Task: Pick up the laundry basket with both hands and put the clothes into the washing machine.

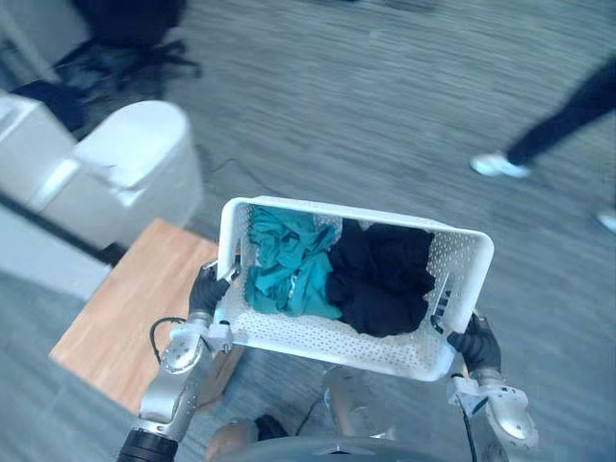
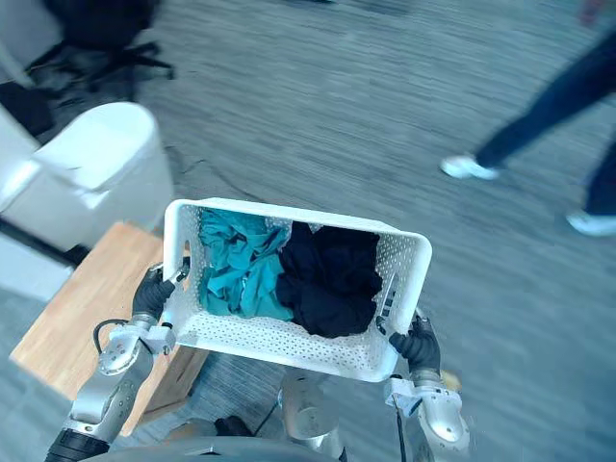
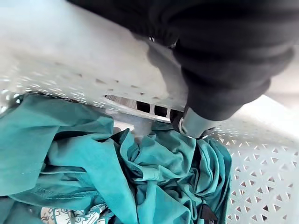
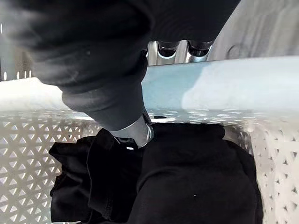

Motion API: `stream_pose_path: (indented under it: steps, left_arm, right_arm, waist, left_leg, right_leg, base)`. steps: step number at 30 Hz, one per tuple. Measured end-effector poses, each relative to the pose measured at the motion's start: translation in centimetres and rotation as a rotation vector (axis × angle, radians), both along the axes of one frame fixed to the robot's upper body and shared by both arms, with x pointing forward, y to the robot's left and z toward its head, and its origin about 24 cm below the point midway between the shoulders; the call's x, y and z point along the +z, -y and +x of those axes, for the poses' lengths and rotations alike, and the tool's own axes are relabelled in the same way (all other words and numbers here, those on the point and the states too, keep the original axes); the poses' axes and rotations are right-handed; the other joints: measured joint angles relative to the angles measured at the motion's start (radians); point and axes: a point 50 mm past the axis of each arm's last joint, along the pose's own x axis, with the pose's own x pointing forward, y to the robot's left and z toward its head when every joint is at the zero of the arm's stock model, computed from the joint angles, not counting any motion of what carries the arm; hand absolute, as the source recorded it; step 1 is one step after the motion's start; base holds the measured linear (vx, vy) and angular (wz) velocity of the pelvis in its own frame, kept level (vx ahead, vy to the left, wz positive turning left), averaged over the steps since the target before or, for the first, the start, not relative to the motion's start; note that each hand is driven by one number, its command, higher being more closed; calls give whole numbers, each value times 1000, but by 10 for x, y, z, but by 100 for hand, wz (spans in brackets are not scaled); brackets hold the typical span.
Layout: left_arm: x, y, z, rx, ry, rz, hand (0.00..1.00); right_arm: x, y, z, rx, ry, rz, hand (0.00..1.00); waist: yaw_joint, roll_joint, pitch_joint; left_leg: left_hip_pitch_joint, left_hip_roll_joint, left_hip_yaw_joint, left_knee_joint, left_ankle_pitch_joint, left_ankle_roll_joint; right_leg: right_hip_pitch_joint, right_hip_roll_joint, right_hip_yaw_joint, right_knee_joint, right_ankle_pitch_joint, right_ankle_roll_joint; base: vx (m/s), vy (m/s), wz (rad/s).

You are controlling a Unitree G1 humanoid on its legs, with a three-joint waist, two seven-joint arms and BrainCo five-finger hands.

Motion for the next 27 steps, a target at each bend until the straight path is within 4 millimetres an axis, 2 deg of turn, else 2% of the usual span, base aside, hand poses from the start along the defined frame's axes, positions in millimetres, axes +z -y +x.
stream_pose_path:
  steps: [1, 2, 3, 4, 6, 7, 8, 9, 10, 11, 12, 13, 14, 15, 16, 17, 18, 19, 20, 21, 23, 27]
  left_arm:
    - [-2, -3, -2, 7, -10, -4, 100]
    - [-7, -4, -8, 21, -29, -16, 100]
    - [-10, -5, -11, 38, -41, -31, 100]
    - [-13, -6, -15, 54, -49, -46, 100]
    - [-14, -9, -17, 83, -51, -54, 100]
    - [-15, -12, -18, 111, -50, -61, 100]
    - [-15, -13, -18, 118, -50, -59, 100]
    - [-15, -13, -18, 119, -53, -51, 100]
    - [-16, -15, -20, 121, -59, -43, 100]
    - [-18, -16, -22, 128, -65, -38, 100]
    - [-22, -19, -28, 147, -86, -37, 100]
    - [-26, -20, -34, 154, -106, -40, 100]
    - [-28, -19, -36, 155, -115, -45, 100]
    - [-30, -16, -40, 155, -128, -51, 100]
    - [-33, -15, -43, 150, -140, -53, 100]
    - [-34, -14, -46, 148, -150, -53, 100]
    - [-37, -11, -50, 139, -167, -57, 100]
    - [-38, -9, -51, 133, -172, -58, 100]
    - [-40, -5, -54, 119, -184, -59, 100]
    - [-41, -4, -55, 111, -190, -58, 100]
    - [-37, 0, -50, 91, -168, -54, 100]
    - [-33, 0, -43, 88, -146, -37, 100]
  right_arm:
    - [-2, -2, -4, -8, -6, 15, 100]
    - [-3, -3, -6, -13, -10, 24, 100]
    - [-3, -4, -7, -9, -10, 26, 100]
    - [-3, -4, -6, -6, -4, 28, 100]
    - [-2, -7, -1, -4, 13, 38, 100]
    - [-3, -9, 4, 9, 18, 35, 100]
    - [-3, -10, 8, 13, 20, 36, 100]
    - [-7, -11, 9, 4, 12, 51, 100]
    - [-12, -12, 8, -6, -2, 69, 100]
    - [-13, -13, 8, -4, -5, 75, 100]
    - [-13, -16, 9, 7, -4, 80, 100]
    - [-15, -16, 7, 8, -12, 83, 100]
    - [-16, -16, 7, 6, -16, 82, 100]
    - [-15, -14, 7, 8, -15, 80, 100]
    - [-16, -12, 4, 6, -25, 74, 100]
    - [-17, -11, 2, 4, -33, 72, 100]
    - [-20, -8, -3, 4, -55, 65, 100]
    - [-21, -6, -7, 4, -65, 61, 100]
    - [-24, -3, -14, -2, -96, 56, 100]
    - [-25, -2, -16, -8, -102, 57, 100]
    - [-24, 1, -14, -17, -91, 53, 100]
    - [-23, -2, -7, -11, -73, 78, 100]
  waist:
    - [4, -1, 0]
    - [6, 8, -4]
    - [6, 17, -12]
    - [11, 32, -29]
    - [30, 38, -52]
    - [51, 35, -54]
    - [53, 36, -54]
    - [50, 40, -56]
    - [63, 37, -57]
    - [75, 34, -58]
    - [92, 31, -59]
    - [112, 27, -58]
    - [117, 26, -58]
    - [125, 20, -54]
    - [131, 8, -46]
    - [132, 4, -49]
    - [139, 1, -55]
    - [141, 5, -57]
    - [150, 0, -66]
    - [143, -5, -82]
    - [135, -10, -88]
    - [147, -9, -88]
  left_leg:
    - [38, 3, 59, -21, 2, 1]
    - [87, 10, 134, -33, 2, 1]
    - [113, 14, 183, -41, 2, 2]
    - [132, 19, 246, -44, 2, 2]
    - [147, 20, 338, -50, 2, 1]
    - [160, 22, 395, -52, 8, -10]
    - [166, 27, 414, -53, 14, -20]
    - [174, 48, 430, -48, 30, -41]
    - [184, 97, 445, 7, 34, -47]
    - [187, 130, 447, 50, 33, -46]
    - [186, 213, 445, 190, 38, -39]
    - [166, 288, 424, 330, 47, 20]
    - [138, 312, 371, 390, 36, 62]
    - [47, 287, 183, 414, 13, 39]
    - [-41, 217, -12, 381, -8, -1]
    - [-75, 179, -96, 339, -16, -18]
    - [-101, 118, -197, 206, 8, -12]
    - [-103, 106, -211, 132, 41, -2]
    - [-89, 84, -221, 51, 106, -15]
    - [-83, 64, -220, 2, 118, -28]
    - [-76, 21, -222, -70, 152, -18]
    - [-36, -24, -219, -147, 180, -9]
  right_leg:
    - [-8, -27, -137, 111, -17, -22]
    - [13, -63, -278, 252, -75, -63]
    - [41, -91, -353, 326, -125, -78]
    - [83, -127, -443, 392, -202, -73]
    - [142, -178, -553, 416, -276, -47]
    - [164, -182, -601, 376, -279, 6]
    - [164, -166, -596, 355, -255, 36]
    - [183, -109, -563, 289, -224, 31]
    - [209, -43, -518, 220, -195, 16]
    - [218, -16, -492, 195, -184, 9]
    - [238, 36, -443, 151, -168, -9]
    - [261, 83, -381, 114, -160, -24]
    - [275, 103, -357, 90, -157, -23]
    - [295, 124, -319, 56, -151, -31]
    - [317, 127, -297, 28, -141, -28]
    - [324, 126, -295, 16, -131, -17]
    - [340, 128, -288, -2, -123, -21]
    - [350, 131, -281, -5, -123, -20]
    - [363, 127, -267, -4, -127, -18]
    - [363, 116, -263, 0, -126, -19]
    - [334, 88, -268, 19, -133, -8]
    - [331, 57, -267, 37, -150, 16]
  base:
    - [-14, 88, -160]
    - [-57, 55, -169]
    - [-61, 42, -176]
    - [-44, 6, -138]
    - [-26, -63, -165]
    - [-21, -113, -171]
    - [11, -169, -135]
    - [56, -202, -108]
    - [77, -213, -111]
    - [81, -208, -149]
    - [65, -181, -167]
    - [70, -167, -159]
    - [115, -160, -129]
    - [131, -120, -97]
    - [118, -95, -85]
    - [91, -27, -72]
    - [52, -10, -46]
    - [123, 25, -49]
    - [163, 53, -21]
    - [204, 74, -2]
    - [152, 99, 21]
    - [78, 109, 8]
